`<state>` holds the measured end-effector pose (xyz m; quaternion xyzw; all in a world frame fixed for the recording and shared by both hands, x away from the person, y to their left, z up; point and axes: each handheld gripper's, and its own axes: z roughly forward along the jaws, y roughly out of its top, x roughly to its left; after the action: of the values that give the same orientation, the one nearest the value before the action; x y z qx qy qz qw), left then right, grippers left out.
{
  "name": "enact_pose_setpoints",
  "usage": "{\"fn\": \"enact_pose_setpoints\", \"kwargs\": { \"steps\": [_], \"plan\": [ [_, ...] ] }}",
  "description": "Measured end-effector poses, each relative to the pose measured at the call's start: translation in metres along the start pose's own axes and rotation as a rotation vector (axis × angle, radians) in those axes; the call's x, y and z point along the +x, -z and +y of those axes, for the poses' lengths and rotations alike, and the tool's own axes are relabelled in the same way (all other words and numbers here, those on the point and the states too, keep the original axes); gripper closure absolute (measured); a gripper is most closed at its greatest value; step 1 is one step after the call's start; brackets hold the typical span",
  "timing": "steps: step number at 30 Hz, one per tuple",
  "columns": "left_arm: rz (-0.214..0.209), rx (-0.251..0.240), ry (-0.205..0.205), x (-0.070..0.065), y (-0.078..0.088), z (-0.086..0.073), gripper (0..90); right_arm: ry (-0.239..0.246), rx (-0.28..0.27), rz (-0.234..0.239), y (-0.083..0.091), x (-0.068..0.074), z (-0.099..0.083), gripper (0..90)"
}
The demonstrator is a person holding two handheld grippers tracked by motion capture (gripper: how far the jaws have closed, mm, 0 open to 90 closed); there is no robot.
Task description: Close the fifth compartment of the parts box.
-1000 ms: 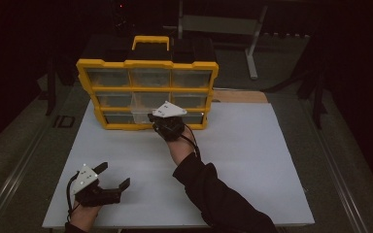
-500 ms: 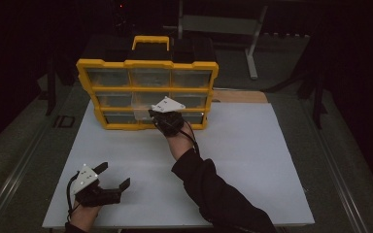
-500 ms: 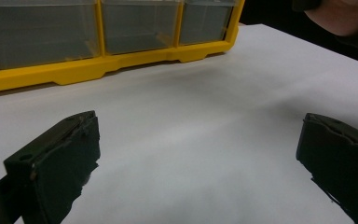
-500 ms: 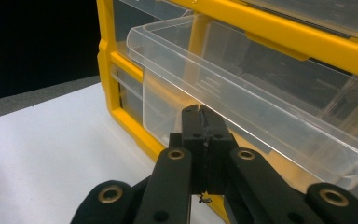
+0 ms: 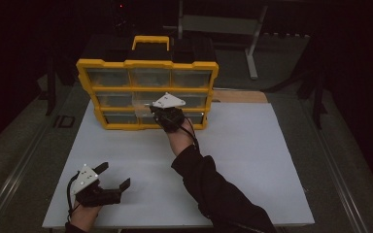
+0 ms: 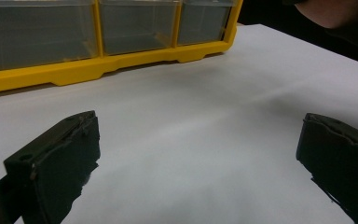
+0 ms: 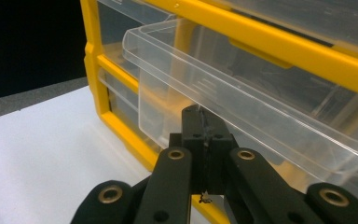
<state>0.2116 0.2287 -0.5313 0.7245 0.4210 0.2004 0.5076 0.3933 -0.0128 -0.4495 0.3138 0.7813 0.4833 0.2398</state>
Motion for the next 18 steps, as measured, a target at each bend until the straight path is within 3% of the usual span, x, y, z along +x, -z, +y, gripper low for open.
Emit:
{"fn": "enact_pose_setpoints", "kwargs": {
  "steps": [18],
  "plan": [
    [-0.006, -0.002, -0.012, -0.001, 0.000, 0.000, 0.0, 0.000, 0.004, -0.013, -0.012, -0.007, 0.005, 90.0]
  ]
}}
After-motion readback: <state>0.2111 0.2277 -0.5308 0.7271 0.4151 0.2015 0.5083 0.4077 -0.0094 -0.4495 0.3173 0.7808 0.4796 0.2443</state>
